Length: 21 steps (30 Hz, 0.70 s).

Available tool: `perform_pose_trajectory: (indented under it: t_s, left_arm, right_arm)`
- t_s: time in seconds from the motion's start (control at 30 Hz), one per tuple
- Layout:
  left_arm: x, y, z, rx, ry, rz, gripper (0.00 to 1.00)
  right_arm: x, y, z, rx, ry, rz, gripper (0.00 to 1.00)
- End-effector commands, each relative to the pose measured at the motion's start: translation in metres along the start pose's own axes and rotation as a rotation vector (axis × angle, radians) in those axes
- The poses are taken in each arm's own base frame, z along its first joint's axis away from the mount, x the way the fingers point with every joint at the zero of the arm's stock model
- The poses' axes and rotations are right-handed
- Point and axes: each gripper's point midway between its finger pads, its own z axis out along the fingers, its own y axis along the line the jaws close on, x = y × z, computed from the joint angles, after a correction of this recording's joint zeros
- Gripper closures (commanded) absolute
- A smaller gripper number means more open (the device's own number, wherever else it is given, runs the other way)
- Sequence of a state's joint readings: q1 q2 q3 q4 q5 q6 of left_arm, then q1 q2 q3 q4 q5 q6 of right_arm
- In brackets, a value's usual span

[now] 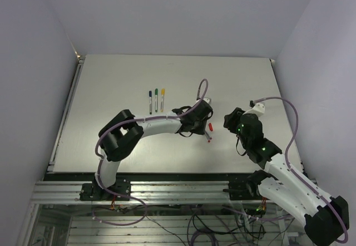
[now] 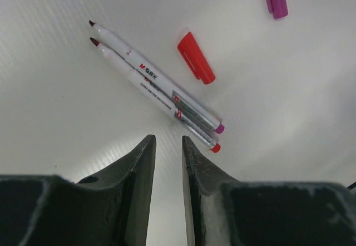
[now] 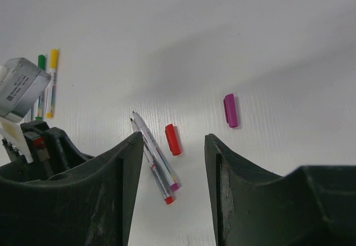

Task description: Insert the pens into the pen caps

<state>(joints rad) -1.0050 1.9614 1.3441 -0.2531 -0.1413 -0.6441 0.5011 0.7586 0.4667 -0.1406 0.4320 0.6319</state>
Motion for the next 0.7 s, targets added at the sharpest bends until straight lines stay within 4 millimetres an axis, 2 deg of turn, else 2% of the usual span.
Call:
perform_pose_trajectory:
  t_s: [0.0,0.67]
  left_arm:
    - [-0.009,-0.015,0.001,0.006,-0.012,0.002,0.64]
    - [0.001,-0.007,0.022,-0.074,0.039,-0.003,0.62]
  right_arm:
    - [-0.001,0.0,-0.003,-0.017,-0.014,0.021,0.52]
    - [0.004,0.002,-0.004,-0.041,-0.012,0.05,0.53]
